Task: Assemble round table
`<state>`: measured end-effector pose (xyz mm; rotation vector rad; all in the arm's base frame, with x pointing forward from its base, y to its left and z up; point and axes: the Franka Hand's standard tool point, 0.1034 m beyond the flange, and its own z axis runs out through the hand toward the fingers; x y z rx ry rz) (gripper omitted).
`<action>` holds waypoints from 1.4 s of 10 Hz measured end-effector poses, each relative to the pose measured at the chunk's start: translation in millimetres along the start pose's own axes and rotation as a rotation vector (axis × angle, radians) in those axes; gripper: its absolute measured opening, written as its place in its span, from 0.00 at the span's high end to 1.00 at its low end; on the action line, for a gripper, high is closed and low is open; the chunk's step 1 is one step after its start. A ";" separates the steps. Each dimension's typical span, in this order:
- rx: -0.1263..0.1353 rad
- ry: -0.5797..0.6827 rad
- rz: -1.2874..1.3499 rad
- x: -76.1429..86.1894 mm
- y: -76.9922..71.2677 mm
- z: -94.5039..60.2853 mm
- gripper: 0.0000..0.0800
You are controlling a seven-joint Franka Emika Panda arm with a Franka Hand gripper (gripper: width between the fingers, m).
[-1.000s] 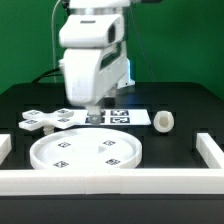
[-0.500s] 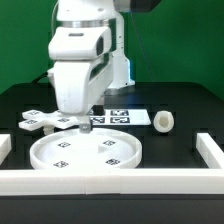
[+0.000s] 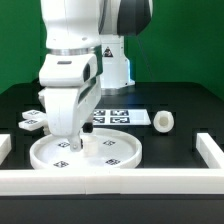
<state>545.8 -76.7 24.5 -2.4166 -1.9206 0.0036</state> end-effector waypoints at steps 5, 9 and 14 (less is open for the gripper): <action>0.008 0.002 0.001 4.0 2.3 10.5 0.19; 0.012 0.002 0.001 3.8 0.8 12.5 0.49; 0.014 0.002 0.003 5.3 0.8 12.7 0.49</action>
Offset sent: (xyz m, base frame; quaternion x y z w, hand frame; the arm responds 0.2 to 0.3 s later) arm 0.0119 0.0029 -0.0094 0.0037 0.0120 -0.0115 0.9999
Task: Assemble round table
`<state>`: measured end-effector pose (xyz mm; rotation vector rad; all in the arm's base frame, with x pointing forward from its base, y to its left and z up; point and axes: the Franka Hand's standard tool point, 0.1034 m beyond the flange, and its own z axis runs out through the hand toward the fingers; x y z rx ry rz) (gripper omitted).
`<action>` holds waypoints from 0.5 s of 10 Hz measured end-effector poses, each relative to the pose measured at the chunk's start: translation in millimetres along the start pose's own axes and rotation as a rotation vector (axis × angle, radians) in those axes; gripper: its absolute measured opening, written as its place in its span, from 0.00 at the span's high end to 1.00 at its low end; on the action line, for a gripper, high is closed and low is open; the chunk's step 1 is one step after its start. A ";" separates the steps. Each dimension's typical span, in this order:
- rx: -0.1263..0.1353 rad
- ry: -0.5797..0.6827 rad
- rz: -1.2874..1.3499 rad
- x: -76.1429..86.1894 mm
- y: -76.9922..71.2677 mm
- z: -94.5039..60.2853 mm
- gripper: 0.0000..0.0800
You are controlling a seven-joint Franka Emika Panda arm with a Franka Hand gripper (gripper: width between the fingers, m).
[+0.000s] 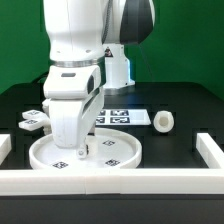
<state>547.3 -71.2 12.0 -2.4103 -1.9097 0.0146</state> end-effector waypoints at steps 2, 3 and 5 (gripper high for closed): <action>-0.004 0.009 0.002 25.5 7.2 0.2 0.49; -0.001 0.012 0.011 38.6 5.2 0.9 0.49; 0.003 0.011 0.065 58.2 1.3 1.7 0.49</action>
Offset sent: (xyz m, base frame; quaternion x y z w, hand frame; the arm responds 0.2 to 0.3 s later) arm 0.0191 0.0475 -0.0057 -0.0215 0.0245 0.0346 0.9989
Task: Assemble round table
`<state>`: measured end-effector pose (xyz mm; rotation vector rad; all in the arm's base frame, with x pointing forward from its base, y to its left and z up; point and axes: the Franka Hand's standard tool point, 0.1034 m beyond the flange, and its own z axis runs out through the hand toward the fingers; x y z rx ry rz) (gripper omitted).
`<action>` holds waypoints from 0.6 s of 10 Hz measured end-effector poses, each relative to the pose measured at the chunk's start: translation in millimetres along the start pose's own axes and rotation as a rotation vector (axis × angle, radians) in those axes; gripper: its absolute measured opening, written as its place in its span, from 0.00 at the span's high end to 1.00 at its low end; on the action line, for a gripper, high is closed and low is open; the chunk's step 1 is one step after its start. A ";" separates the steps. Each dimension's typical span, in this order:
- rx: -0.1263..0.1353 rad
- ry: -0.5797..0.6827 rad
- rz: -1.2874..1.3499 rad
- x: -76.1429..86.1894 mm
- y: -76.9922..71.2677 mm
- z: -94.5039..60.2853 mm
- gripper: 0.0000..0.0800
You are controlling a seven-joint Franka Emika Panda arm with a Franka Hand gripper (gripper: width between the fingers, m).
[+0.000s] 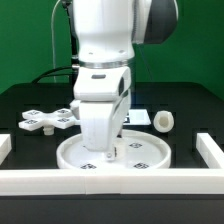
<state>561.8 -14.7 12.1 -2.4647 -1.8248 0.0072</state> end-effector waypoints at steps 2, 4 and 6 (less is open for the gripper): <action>-0.003 0.000 0.038 22.8 -4.2 0.6 0.49; 0.003 -0.004 0.054 39.7 -8.1 -0.1 0.49; 0.009 -0.011 0.077 50.6 -10.2 1.7 0.49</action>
Offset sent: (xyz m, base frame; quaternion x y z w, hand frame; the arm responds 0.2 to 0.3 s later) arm 0.0227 0.0304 0.0083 -0.0196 -0.0154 0.0271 0.9993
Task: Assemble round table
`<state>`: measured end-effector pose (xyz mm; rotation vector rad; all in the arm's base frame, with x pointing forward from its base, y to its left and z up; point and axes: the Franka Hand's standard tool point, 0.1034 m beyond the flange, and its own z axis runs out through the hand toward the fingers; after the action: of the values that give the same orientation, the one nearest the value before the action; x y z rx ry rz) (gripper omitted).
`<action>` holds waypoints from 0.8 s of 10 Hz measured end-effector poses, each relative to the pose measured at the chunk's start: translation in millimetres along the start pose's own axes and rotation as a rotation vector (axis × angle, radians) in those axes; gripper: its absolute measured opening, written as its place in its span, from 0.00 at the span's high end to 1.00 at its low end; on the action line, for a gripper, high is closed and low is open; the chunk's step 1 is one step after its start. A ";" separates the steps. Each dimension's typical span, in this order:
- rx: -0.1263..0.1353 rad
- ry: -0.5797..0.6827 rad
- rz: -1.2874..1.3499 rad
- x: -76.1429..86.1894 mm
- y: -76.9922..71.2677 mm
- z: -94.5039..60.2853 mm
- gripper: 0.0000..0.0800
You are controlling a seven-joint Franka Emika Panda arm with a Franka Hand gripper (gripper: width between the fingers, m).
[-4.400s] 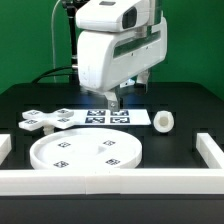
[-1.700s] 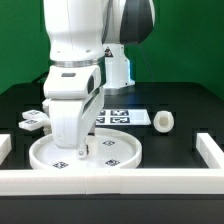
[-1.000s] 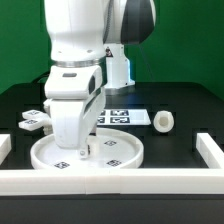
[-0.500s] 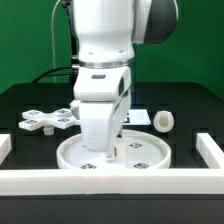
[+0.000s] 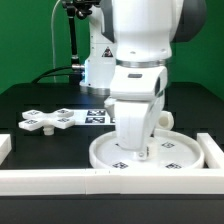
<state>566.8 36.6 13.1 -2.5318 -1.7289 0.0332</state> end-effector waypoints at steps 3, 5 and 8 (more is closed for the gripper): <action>-0.002 -0.003 0.010 -0.2 0.0 0.1 0.49; -0.002 -0.003 0.008 -0.7 0.0 0.0 0.48; -0.001 -0.004 0.013 -2.3 0.0 -1.1 0.26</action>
Offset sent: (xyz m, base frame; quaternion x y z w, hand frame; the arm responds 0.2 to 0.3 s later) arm -0.0070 -0.0083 0.0001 -0.0003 0.0102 0.0114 0.9999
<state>566.0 34.5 14.2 -2.5452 -1.7150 0.0386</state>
